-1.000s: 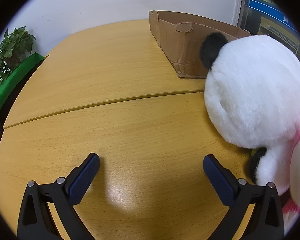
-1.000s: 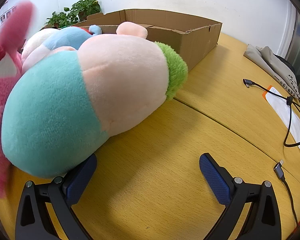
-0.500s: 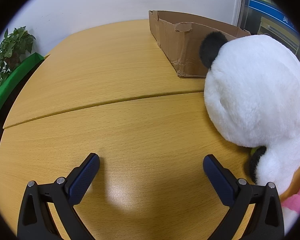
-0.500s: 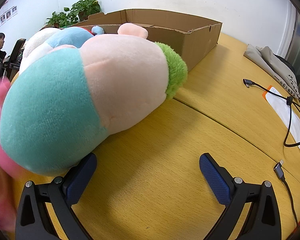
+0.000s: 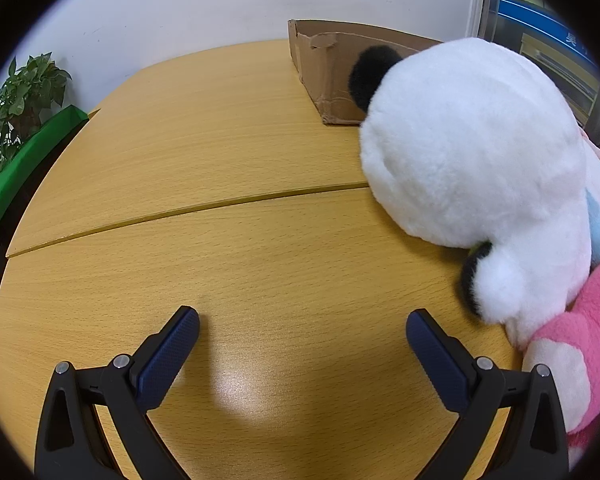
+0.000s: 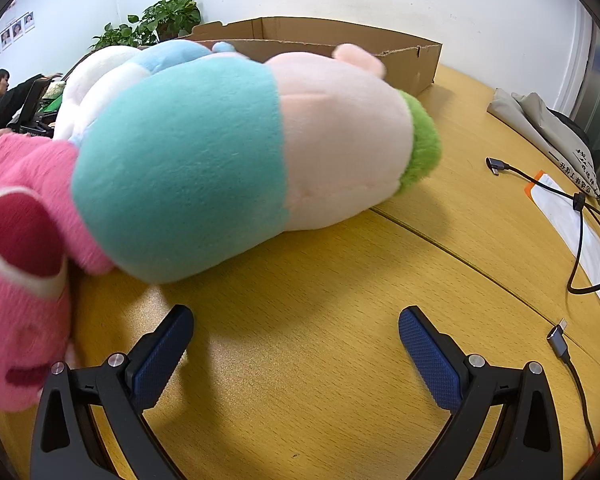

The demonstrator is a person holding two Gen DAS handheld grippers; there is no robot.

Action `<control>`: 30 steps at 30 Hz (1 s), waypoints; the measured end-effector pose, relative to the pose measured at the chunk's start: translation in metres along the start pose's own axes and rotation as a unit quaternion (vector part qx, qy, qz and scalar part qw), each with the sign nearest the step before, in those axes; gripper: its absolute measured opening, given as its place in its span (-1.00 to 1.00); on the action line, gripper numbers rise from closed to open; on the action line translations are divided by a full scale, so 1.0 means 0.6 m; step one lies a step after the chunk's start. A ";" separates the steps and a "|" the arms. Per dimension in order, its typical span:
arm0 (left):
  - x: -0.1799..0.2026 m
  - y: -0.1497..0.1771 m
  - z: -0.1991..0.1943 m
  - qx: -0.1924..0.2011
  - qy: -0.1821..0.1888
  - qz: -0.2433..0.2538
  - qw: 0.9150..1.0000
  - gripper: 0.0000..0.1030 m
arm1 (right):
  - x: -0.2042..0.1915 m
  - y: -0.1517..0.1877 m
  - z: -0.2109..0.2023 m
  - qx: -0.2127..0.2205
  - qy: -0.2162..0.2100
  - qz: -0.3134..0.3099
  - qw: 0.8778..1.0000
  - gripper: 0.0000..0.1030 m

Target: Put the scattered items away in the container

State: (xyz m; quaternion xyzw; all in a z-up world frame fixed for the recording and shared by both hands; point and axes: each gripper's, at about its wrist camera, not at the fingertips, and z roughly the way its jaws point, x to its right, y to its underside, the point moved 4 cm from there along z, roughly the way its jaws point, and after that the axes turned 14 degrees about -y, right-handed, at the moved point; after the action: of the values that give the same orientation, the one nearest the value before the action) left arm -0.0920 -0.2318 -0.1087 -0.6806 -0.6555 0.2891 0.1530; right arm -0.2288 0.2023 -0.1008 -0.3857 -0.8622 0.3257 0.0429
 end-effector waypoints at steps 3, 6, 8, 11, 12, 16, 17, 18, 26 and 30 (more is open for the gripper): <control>0.000 0.000 -0.001 0.000 0.000 0.000 1.000 1.00 | 0.000 0.000 0.000 0.000 0.000 0.000 1.000 1.00; 0.000 0.000 -0.001 0.000 0.000 0.000 1.000 1.00 | 0.000 0.000 0.000 0.000 0.000 0.000 1.000 1.00; 0.000 0.000 0.000 0.000 0.000 0.000 1.000 1.00 | 0.000 0.000 0.000 0.000 0.000 -0.001 1.000 1.00; 0.000 0.000 0.000 0.000 0.000 0.000 1.000 1.00 | 0.000 0.000 0.000 0.000 -0.001 -0.001 1.000 1.00; 0.000 0.000 -0.001 0.000 0.000 0.000 1.000 1.00 | 0.000 0.000 0.000 0.000 -0.001 -0.001 1.000 1.00; 0.001 0.003 -0.004 0.000 0.002 0.000 1.000 1.00 | 0.000 0.000 -0.001 0.000 -0.001 -0.001 1.000 1.00; 0.003 0.006 -0.007 0.001 0.004 0.003 1.000 1.00 | 0.000 0.000 -0.001 0.000 -0.001 -0.001 1.000 1.00; 0.003 0.006 -0.008 0.002 0.006 0.006 1.000 1.00 | 0.000 0.000 -0.001 0.000 -0.001 -0.001 1.000 1.00; -0.003 0.006 -0.003 0.002 0.006 0.007 1.000 1.00 | 0.000 0.001 -0.001 0.000 -0.001 -0.002 1.000 1.00; -0.002 0.002 0.001 0.003 0.009 0.011 1.000 1.00 | 0.000 0.001 -0.001 0.000 -0.002 -0.002 1.000 1.00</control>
State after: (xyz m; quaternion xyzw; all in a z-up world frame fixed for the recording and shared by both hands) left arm -0.0913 -0.2332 -0.1096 -0.6901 -0.6456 0.2866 0.1576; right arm -0.2284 0.2028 -0.1006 -0.3835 -0.8632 0.3258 0.0421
